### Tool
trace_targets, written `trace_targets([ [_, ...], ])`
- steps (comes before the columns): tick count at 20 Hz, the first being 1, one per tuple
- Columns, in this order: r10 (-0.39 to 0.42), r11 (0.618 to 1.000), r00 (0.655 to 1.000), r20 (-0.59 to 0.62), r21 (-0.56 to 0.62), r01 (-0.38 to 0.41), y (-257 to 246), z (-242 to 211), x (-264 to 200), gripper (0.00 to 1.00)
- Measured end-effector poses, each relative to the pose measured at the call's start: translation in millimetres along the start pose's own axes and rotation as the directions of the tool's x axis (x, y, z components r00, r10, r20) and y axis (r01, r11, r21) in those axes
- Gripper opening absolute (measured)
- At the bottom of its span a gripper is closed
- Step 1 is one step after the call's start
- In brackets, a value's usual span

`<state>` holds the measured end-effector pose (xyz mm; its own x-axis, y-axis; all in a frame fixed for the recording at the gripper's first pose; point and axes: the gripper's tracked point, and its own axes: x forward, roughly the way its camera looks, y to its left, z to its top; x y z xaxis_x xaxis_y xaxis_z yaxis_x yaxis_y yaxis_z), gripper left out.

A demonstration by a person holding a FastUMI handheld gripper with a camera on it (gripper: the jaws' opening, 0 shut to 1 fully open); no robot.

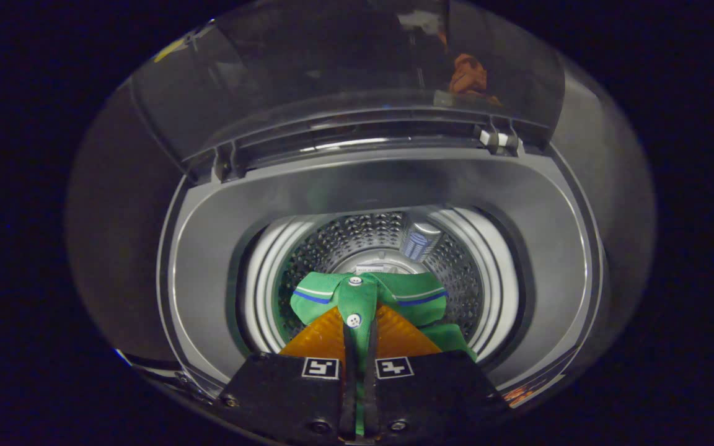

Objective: Put the clothes into the washing machine and then close the washing machine lid.

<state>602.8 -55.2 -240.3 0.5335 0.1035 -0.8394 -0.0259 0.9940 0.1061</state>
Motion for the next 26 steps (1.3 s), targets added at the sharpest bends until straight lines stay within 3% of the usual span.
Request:
trace_targets([
  [7,-0.042,0.996,0.998,-0.057,0.081,0.046,-5,-11,10,0.13],
  [11,-0.051,0.994,0.998,-0.033,0.093,0.054,-4,-10,7,0.19],
  [12,-0.053,0.995,0.998,-0.023,0.089,0.054,-4,-9,6,0.25],
  [16,-0.076,0.997,0.996,0.047,0.032,0.074,-5,1,-6,0.52],
  [20,-0.072,0.996,0.993,0.098,-0.042,0.077,1,6,-19,0.63],
  [26,-0.085,0.984,0.978,0.189,-0.140,0.113,4,14,-43,0.64],
])
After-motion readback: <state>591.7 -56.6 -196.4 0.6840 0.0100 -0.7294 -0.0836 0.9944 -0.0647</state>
